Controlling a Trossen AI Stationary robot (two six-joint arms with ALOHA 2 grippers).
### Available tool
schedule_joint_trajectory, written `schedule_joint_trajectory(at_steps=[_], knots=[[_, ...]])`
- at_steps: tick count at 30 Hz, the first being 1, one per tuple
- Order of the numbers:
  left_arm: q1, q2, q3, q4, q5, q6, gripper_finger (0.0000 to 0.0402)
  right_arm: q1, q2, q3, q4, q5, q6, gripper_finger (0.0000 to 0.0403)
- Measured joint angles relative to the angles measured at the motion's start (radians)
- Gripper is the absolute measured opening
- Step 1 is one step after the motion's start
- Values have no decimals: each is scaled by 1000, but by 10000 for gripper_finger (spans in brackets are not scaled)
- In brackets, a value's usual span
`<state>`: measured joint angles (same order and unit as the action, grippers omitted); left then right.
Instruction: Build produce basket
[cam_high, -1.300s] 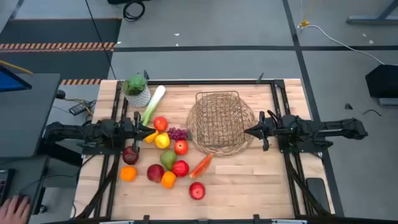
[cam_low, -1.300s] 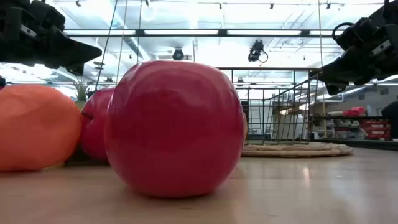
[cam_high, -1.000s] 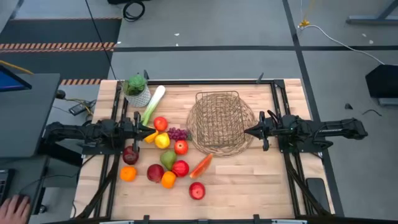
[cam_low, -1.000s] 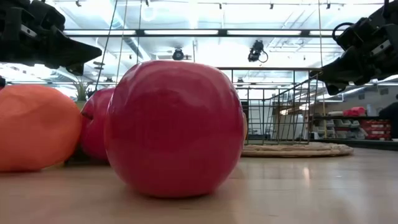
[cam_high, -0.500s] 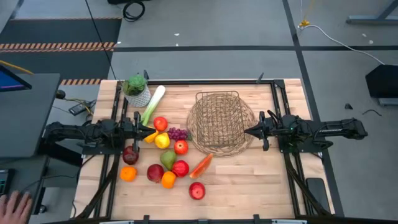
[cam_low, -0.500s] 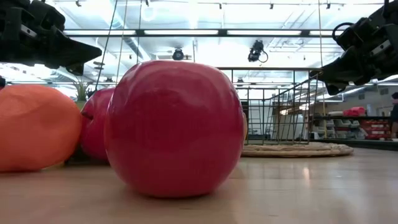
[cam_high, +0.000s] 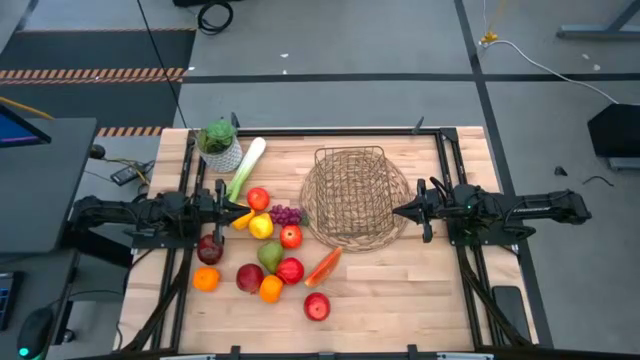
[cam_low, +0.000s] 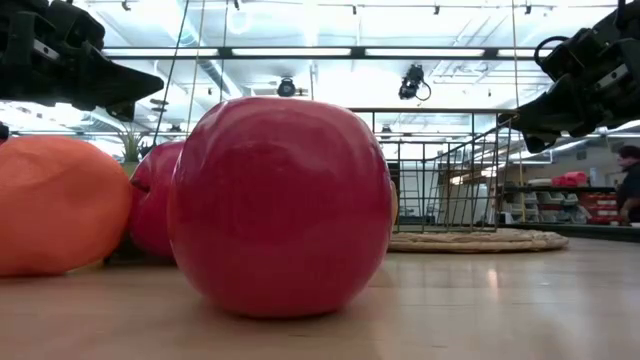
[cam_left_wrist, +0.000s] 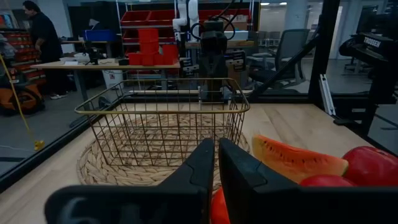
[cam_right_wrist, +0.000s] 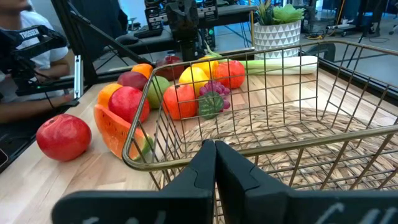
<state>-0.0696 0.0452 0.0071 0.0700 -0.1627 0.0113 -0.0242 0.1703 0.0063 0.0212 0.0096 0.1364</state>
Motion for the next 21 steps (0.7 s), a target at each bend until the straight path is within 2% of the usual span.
schedule_joint_trajectory(at_steps=[21], knots=[[0, 0, 0, 0, 0, 0, 29, 0, 0, 0, 0, 0, 0, 16]])
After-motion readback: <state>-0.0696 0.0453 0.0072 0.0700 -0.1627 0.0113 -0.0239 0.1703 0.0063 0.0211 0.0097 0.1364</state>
